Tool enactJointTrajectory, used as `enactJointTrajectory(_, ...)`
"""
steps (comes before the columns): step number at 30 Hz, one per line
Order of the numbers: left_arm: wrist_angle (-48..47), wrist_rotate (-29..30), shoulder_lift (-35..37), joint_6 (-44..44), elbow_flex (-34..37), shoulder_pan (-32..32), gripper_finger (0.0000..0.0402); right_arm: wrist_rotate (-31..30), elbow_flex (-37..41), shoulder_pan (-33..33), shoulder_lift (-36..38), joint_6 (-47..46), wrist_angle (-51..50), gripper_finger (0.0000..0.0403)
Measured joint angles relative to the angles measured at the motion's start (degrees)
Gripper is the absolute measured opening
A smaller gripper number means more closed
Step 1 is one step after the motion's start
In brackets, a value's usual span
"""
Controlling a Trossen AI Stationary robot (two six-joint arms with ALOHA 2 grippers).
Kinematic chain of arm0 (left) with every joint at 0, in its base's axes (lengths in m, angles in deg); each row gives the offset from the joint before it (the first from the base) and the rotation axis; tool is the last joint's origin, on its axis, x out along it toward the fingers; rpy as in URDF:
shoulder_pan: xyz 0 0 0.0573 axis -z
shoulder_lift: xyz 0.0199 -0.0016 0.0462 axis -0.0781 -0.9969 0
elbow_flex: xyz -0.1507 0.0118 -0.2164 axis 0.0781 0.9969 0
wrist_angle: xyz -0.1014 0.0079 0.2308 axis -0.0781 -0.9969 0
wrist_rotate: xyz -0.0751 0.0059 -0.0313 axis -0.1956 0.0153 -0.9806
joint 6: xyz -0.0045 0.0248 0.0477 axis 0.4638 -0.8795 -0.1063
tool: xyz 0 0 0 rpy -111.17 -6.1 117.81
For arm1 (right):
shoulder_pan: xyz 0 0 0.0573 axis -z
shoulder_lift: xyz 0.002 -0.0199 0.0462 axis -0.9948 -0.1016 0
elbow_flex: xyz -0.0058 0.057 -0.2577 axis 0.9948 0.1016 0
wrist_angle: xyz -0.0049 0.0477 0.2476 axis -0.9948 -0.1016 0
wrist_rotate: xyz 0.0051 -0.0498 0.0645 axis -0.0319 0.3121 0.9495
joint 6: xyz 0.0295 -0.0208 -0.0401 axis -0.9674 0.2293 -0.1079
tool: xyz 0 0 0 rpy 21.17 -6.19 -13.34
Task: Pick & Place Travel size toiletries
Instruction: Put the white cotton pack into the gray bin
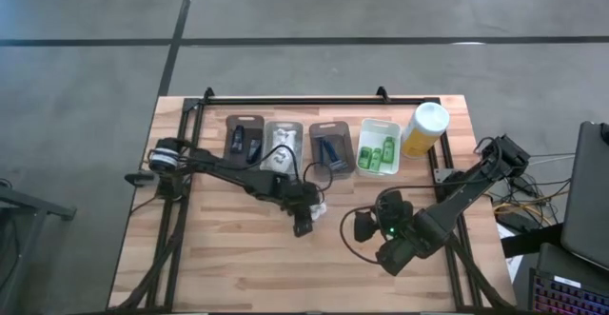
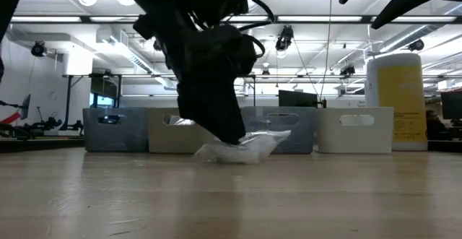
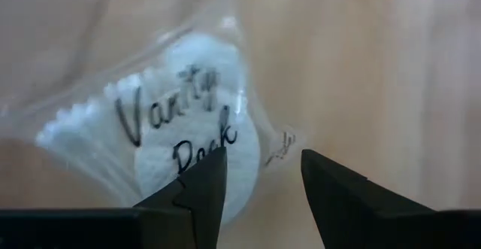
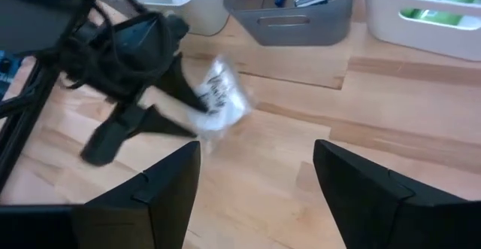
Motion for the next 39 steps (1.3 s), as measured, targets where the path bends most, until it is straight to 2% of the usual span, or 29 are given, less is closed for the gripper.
enactJointTrajectory(9, 0.0, 0.4, 3.0, 6.9, -0.1, 7.1, 0.0177, 0.0, 0.0, 0.0, 0.0, 0.8, -1.1, 0.0262)
enactJointTrajectory(12, -0.1, 1.6, 6.1, 7.0, -1.3, 8.2, 0.0177, 0.1, 0.0, 0.0, 0.0, 1.3, -1.0, 0.0271)
enactJointTrajectory(16, 0.7, 11.5, 11.3, 3.5, -2.3, 7.8, 0.0177, 0.1, 0.0, 0.0, 0.0, 2.1, -1.0, 0.0284)
enactJointTrajectory(19, 0.8, 22.1, 13.0, -1.1, -1.9, 6.4, 0.0177, 0.1, 0.0, 0.0, 0.0, 2.0, -0.8, 0.0295)
enactJointTrajectory(21, 0.5, 26.0, 13.1, -3.6, -1.6, 5.2, 0.0177, 0.4, -0.1, 0.0, 0.0, 1.4, -0.6, 0.0302)
enactJointTrajectory(26, 2.6, 24.4, 11.0, -4.3, -0.1, 3.0, 0.0177, 1.7, -0.6, 0.0, 0.0, 1.5, -0.4, 0.0319)
enactJointTrajectory(35, 2.9, 22.1, 1.7, -1.5, 0.7, 3.0, 0.0177, 2.0, -0.7, 0.0, 0.0, 1.8, -0.6, 0.0347)
enactJointTrajectory(39, 1.9, 20.7, 0.1, -1.0, 0.7, 3.1, 0.0177, 2.0, -0.7, 0.0, 0.0, 2.4, -0.6, 0.0357)
